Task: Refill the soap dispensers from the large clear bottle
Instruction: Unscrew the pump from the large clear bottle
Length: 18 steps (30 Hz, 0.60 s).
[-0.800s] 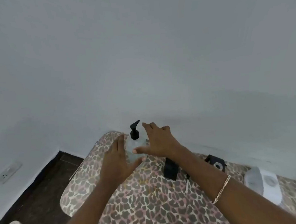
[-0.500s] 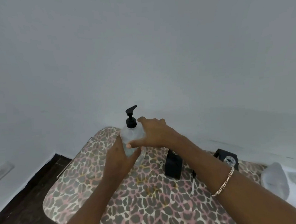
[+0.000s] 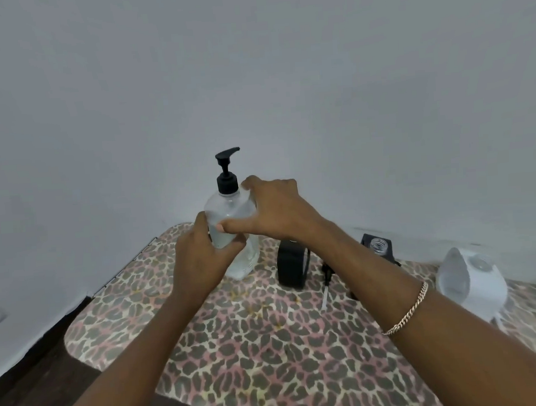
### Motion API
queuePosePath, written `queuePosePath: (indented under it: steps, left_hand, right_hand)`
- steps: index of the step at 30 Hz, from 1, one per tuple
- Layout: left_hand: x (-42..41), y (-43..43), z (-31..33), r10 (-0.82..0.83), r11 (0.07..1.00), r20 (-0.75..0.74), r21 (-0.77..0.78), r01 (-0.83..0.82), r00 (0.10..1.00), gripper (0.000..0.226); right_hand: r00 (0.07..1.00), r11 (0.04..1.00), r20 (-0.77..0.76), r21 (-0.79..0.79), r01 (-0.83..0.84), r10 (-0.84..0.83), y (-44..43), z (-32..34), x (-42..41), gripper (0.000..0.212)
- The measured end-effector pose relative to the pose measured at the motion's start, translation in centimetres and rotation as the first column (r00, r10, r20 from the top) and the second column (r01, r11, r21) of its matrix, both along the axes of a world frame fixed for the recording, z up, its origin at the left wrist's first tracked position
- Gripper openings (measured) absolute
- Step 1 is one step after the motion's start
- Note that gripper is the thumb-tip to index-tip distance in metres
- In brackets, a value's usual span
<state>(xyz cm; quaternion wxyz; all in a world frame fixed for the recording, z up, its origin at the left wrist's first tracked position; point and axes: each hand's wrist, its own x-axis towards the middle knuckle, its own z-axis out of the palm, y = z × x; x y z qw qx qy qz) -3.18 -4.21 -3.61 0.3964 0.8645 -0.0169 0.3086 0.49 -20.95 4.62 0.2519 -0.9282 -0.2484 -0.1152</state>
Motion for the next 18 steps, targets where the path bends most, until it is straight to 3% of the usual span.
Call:
queuePosePath:
  steps: [8, 13, 18]
  left_hand:
    - [-7.1, -4.2, 2.4, -0.153, 0.984, 0.012, -0.09, 0.154, 0.988, 0.057]
    - [-10.5, -7.1, 0.5, -0.28, 0.958, -0.02, -0.068, 0.278, 0.96, 0.046]
    - [-12.9, -9.4, -2.1, -0.377, 0.926, -0.055, -0.059, 0.374, 0.925, 0.055]
  right_hand:
    - [0.994, 0.989, -0.099, 0.137, 0.056, -0.042, -4.3, 2.4, -8.9, 0.066]
    - [0.982, 0.969, -0.127, 0.183, 0.165, -0.143, -7.9, 0.0, -14.2, 0.069]
    - [0.959, 0.946, -0.155, 0.187, 0.265, -0.238, -10.3, -2.6, -18.1, 0.072]
